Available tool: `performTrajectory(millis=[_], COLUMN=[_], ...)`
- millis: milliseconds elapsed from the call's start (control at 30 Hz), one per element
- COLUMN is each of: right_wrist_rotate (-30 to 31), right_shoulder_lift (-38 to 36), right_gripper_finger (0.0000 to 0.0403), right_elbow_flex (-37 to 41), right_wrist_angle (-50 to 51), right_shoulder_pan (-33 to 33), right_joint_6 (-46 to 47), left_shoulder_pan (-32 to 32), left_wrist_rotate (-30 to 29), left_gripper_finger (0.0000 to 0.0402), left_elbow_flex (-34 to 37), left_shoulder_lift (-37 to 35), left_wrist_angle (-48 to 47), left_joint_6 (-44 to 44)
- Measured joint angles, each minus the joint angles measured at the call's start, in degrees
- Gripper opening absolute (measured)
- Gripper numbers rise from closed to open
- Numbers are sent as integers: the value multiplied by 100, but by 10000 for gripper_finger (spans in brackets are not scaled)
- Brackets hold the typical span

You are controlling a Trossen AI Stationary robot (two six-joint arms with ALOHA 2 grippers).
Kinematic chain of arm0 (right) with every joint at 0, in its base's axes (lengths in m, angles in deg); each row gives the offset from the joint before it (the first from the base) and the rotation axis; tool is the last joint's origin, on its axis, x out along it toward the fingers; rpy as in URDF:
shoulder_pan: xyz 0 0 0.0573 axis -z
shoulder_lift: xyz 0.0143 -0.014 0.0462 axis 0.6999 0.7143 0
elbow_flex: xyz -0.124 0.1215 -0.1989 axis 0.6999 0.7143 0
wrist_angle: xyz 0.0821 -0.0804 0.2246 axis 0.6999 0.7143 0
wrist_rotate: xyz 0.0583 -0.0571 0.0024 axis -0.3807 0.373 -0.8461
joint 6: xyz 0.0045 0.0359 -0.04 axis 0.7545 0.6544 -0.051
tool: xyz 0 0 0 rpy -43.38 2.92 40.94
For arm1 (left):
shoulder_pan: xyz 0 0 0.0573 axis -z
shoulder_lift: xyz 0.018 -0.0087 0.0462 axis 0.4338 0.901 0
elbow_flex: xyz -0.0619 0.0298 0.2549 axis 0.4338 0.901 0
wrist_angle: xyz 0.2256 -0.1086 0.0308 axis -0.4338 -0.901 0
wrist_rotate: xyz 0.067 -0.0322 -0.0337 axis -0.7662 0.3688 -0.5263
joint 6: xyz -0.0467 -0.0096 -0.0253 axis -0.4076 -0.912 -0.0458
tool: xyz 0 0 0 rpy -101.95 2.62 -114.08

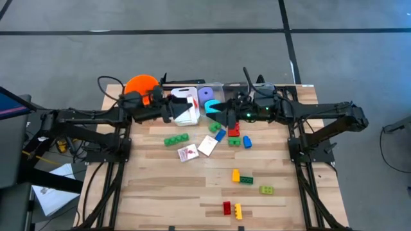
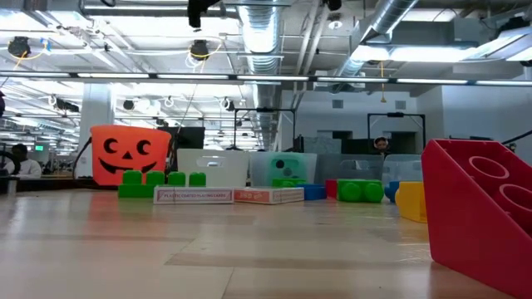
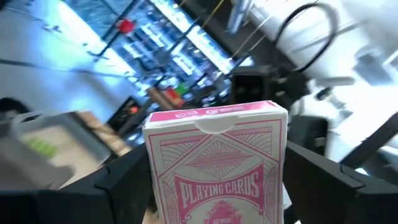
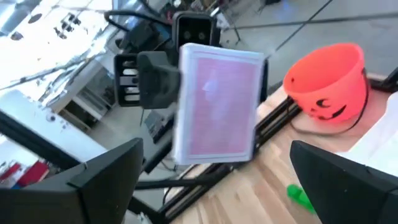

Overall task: Pick & Place Toys
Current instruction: Put the pink deck of cards into the black bin

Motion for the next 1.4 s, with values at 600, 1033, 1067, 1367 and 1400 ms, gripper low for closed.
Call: performTrajectory(millis=[600, 1033, 1067, 1367, 1400], right_wrist_rotate=[-282, -1126, -1152, -1553, -1621], right_shoulder_lift=[122, 312, 333, 797, 798], right_gripper_finger=[397, 400, 400, 400, 400], right_elbow_flex=[2, -12, 20, 12, 15], right_wrist_angle=[-125, -376, -326, -947, -1059], right_shoulder_pan=[320, 305, 299, 310, 315], right_joint_6=[156, 172, 191, 498, 575], left_shoulder_pan=[-152, -113, -107, -19, -15], left_wrist_rotate=[234, 233, 237, 336, 336], left_gripper_finger=[295, 295, 295, 295, 295], left_elbow_flex=[-3, 0, 0, 0, 0], left_shoulder_lift=[131, 268, 301, 393, 407], left_wrist_angle=[1061, 1099, 1170, 1272, 1331], left_joint_6=[-443, -739, -771, -962, -971])
